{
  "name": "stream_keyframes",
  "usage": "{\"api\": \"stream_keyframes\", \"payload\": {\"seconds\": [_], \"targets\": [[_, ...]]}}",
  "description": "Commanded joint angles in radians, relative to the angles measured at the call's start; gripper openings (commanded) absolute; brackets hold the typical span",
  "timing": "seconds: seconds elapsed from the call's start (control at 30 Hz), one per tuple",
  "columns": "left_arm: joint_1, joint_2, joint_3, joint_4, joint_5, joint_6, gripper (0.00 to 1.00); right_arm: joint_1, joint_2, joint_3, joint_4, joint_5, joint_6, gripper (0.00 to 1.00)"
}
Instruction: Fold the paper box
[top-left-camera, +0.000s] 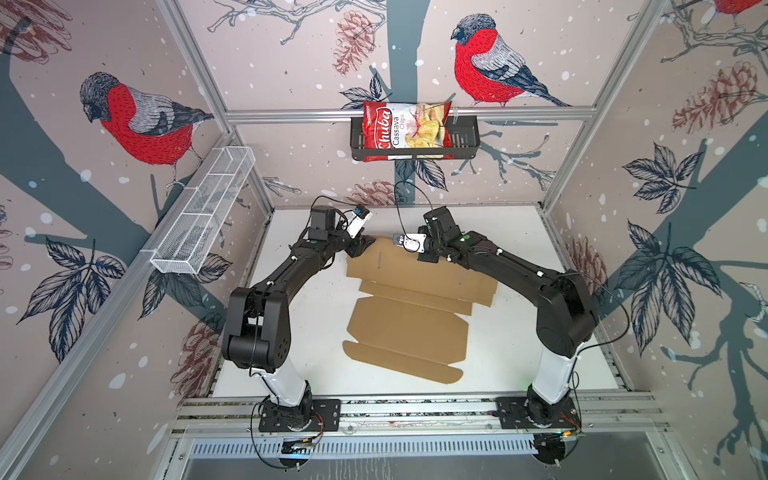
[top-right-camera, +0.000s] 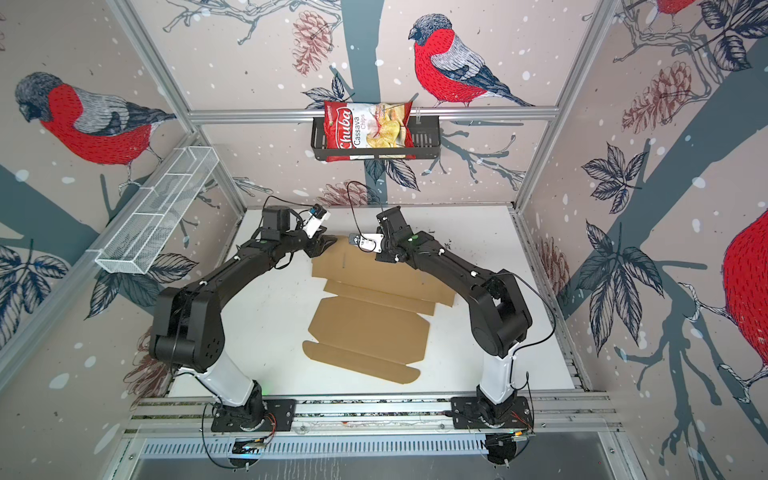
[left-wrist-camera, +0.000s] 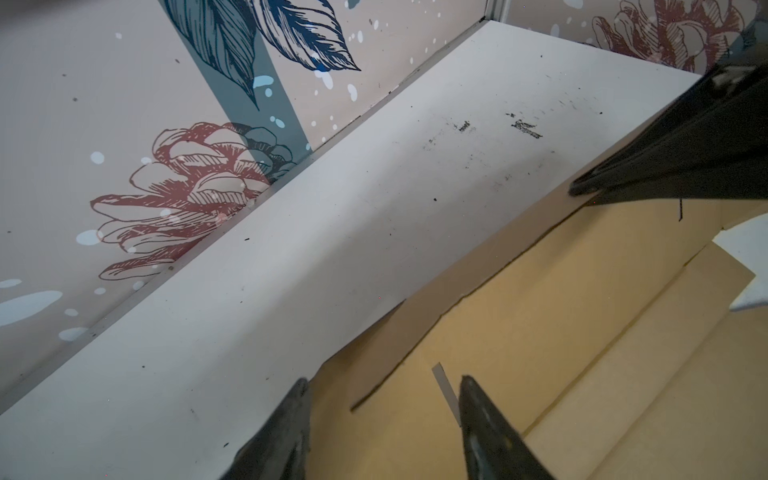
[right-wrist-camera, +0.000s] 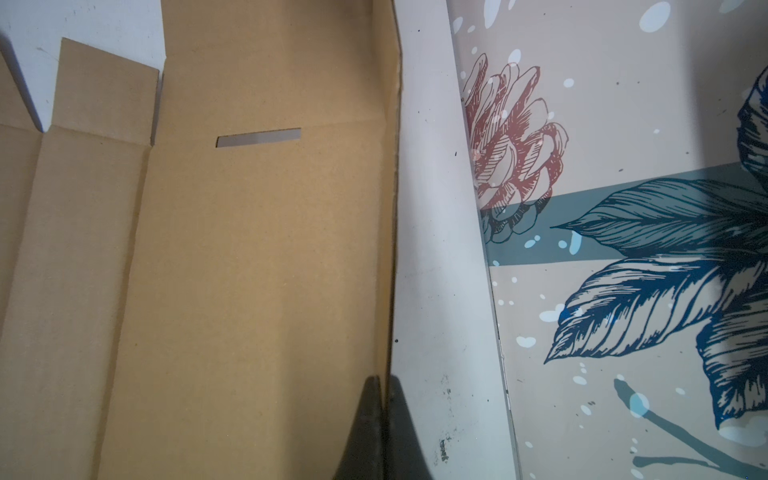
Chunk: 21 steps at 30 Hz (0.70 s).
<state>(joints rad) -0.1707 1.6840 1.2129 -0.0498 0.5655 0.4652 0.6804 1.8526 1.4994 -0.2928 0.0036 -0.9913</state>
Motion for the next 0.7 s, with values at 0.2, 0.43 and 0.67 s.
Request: {"api": "stream_keyframes", "payload": {"seconds": [0.2,0.43,0.67], "targets": [[-0.028,0.036,-0.006,0.015,0.014,0.07,0.43,0.008,-0.023,0.003,0.012,0.001,-0.001,0.0],[-0.061,0.026,-0.019,0.052,-0.021,0.041,0.17,0.009,-0.021,0.002,0.021,0.006,0.009,0.0],[-0.093,0.023,-0.088,0.144,-0.031,-0.073,0.06,0.018,-0.024,-0.001,0.043,-0.018,0.053,0.0]]}}
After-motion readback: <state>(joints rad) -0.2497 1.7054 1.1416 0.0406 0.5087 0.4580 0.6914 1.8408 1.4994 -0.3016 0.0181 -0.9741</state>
